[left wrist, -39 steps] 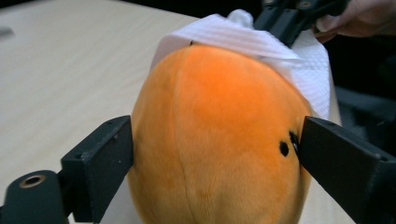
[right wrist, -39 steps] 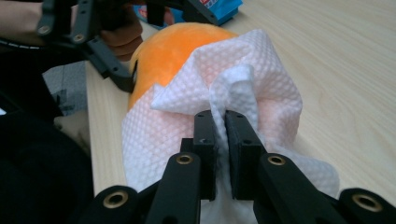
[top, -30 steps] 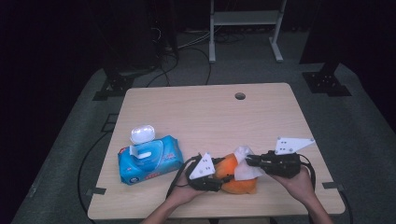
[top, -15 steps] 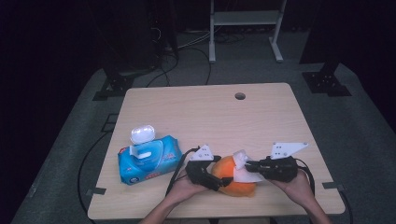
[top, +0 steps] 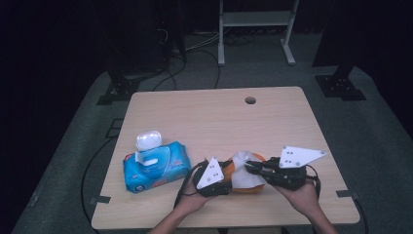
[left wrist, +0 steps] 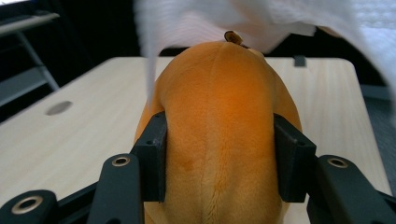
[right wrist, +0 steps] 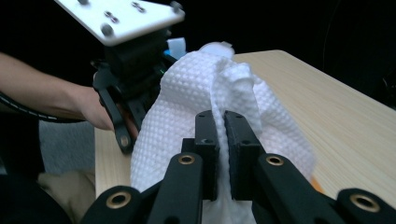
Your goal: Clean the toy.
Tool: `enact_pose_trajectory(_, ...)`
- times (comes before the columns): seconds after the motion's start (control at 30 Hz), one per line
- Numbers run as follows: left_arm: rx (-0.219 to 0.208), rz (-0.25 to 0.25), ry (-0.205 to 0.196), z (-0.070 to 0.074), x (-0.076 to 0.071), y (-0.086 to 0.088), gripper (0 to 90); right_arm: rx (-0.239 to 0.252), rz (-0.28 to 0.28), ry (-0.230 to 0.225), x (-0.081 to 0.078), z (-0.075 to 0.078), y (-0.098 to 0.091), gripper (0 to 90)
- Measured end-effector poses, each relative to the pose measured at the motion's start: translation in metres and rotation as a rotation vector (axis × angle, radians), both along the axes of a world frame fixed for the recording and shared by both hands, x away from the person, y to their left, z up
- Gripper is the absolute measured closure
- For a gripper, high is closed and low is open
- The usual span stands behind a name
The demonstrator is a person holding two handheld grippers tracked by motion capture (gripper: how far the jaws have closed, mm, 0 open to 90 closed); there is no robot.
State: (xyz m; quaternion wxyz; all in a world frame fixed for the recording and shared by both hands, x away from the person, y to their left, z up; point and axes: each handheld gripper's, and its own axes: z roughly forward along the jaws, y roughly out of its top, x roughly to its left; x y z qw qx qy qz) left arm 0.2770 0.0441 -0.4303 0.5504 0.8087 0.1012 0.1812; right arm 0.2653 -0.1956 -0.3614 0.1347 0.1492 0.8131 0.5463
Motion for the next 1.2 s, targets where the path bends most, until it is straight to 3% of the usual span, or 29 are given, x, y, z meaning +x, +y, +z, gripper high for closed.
enact_pose_trajectory(0.07,0.033,-0.019,-0.013,-0.006,-0.003,-0.005,45.4,-0.048,0.002,0.005,0.002,-0.007,0.009,83.5)
enact_pose_trajectory(0.13,0.036,-0.019,-0.012,-0.007,-0.003,-0.005,43.9,-0.108,0.002,0.028,0.006,-0.018,0.012,83.5)
enact_pose_trajectory(0.2,0.039,-0.024,-0.004,-0.008,-0.001,-0.003,42.4,-0.099,0.007,0.057,0.010,-0.025,0.008,83.6)
enact_pose_trajectory(0.37,0.046,-0.032,0.029,-0.011,0.005,0.007,40.1,-0.125,-0.066,0.042,0.012,-0.023,-0.015,83.5)
enact_pose_trajectory(0.47,0.054,-0.043,0.058,-0.010,0.007,0.009,35.3,-0.126,-0.099,0.066,0.015,-0.027,-0.027,83.5)
enact_pose_trajectory(0.57,0.065,-0.037,0.129,-0.006,0.013,0.006,18.5,-0.152,-0.080,0.071,0.013,-0.031,-0.019,83.4)
enact_pose_trajectory(0.63,0.047,-0.030,0.162,-0.004,0.015,0.007,14.2,-0.159,-0.057,0.063,0.011,-0.031,-0.010,83.4)
enact_pose_trajectory(0.67,0.055,-0.030,0.163,-0.004,0.016,0.007,14.4,-0.159,-0.051,0.061,0.011,-0.030,-0.008,83.4)
enact_pose_trajectory(0.73,0.083,-0.031,0.127,-0.004,0.013,0.009,26.4,-0.169,-0.049,0.053,0.009,-0.030,-0.003,83.4)
enact_pose_trajectory(0.8,0.085,-0.041,0.116,-0.005,0.012,0.012,33.8,-0.153,-0.046,0.059,0.011,-0.030,-0.006,83.4)
enact_pose_trajectory(0.93,0.086,-0.040,0.119,-0.006,0.013,0.016,35.8,-0.126,-0.079,0.083,0.017,-0.033,-0.026,83.5)
enact_pose_trajectory(1.07,0.097,-0.044,0.084,-0.004,0.008,0.010,37.7,-0.076,-0.127,0.126,0.023,-0.036,-0.046,83.5)
enact_pose_trajectory(1.13,0.089,-0.044,0.076,-0.004,0.007,0.006,38.0,-0.022,-0.093,0.105,0.018,-0.026,-0.041,83.4)
enact_pose_trajectory(1.2,0.094,-0.044,0.070,-0.004,0.007,0.005,38.1,-0.010,-0.059,0.084,0.013,-0.020,-0.031,83.4)
